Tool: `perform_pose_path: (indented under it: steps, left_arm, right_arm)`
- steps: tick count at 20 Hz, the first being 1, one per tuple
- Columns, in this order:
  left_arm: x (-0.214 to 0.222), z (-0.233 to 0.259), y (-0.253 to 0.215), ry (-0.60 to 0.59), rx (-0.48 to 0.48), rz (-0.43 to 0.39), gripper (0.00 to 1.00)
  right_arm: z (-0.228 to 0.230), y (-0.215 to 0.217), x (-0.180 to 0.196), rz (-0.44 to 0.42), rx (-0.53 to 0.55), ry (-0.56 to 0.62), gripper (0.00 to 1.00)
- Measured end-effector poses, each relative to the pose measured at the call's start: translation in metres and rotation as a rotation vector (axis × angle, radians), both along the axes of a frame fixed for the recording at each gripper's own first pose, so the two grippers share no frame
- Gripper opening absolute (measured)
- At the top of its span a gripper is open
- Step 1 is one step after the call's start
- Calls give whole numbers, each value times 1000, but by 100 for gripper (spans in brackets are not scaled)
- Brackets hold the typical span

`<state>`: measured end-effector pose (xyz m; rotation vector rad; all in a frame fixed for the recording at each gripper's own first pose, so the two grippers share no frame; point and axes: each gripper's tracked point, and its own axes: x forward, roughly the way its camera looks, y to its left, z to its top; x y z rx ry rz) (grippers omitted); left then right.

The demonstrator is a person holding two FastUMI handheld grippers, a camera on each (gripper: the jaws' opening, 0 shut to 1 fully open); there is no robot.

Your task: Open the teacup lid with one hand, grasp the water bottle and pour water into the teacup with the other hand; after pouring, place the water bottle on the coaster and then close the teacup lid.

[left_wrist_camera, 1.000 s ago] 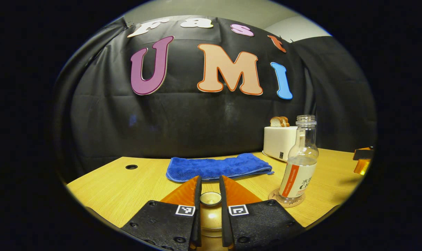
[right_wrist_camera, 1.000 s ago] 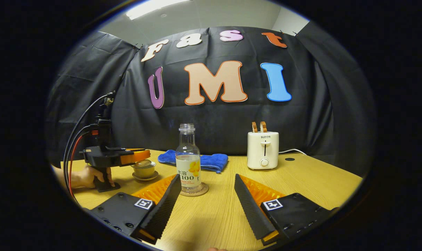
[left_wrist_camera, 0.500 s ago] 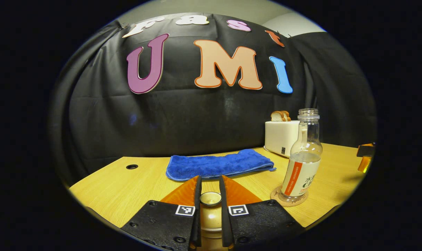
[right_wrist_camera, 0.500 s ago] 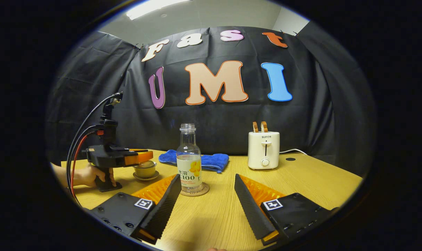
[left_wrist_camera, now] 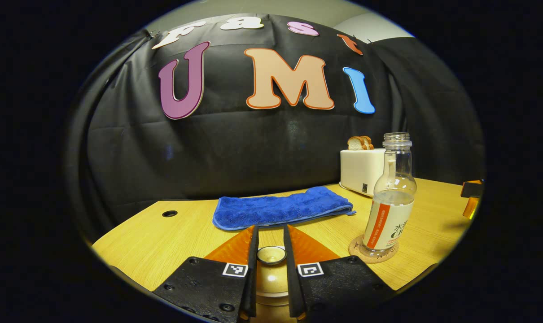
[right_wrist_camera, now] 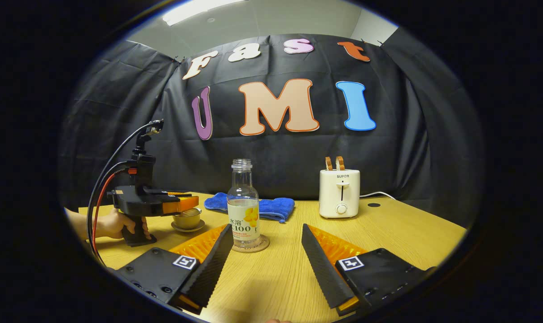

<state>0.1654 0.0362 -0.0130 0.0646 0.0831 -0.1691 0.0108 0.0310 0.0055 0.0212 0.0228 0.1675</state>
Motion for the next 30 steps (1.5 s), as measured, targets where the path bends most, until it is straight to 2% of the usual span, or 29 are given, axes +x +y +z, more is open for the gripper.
perform_pose_path:
  steps: [4,6,9,11,13,14,17,18,20,22,23,24,26,30]
  left_arm:
    - [-2,1,-1,-6,-8,1,29]
    - [-4,1,-1,-7,-11,0,30]
    - [-5,3,1,-16,-21,9,72]
    - [-8,7,12,-41,-40,57,100]
    - [-10,14,21,-76,-66,91,97]
    - [-11,13,24,-73,-75,110,96]
    - [-31,10,35,-64,-72,201,97]
    - [-40,10,32,-60,-71,206,97]
    - [-62,12,26,-67,-70,231,97]
    - [-87,13,13,-72,-67,235,97]
    - [-98,15,6,-75,-65,234,97]
    - [-109,15,0,-77,-66,230,97]
    - [-127,15,-8,-76,-66,240,97]
    - [-152,17,-18,-80,-63,258,98]
  right_arm:
    - [1,0,-1,0,0,1,100]
    - [1,0,-2,0,0,0,100]
    - [1,0,-3,-3,-1,0,97]
    - [1,-1,-3,-6,-1,1,95]
    - [1,-1,-3,-9,-1,0,92]
    - [0,0,-3,-11,-1,0,97]
    - [1,-2,-3,-24,-2,-1,98]
    - [0,-5,-3,-36,-2,-1,92]
    - [0,-7,-3,-50,-3,0,100]
    - [1,-6,-5,-55,-4,-2,98]
    - [1,-6,-7,-55,-4,-1,92]
    - [1,-4,-9,-57,-4,-2,98]
    - [1,-2,-15,-56,-4,-1,100]
    - [1,0,-25,-57,-4,0,98]
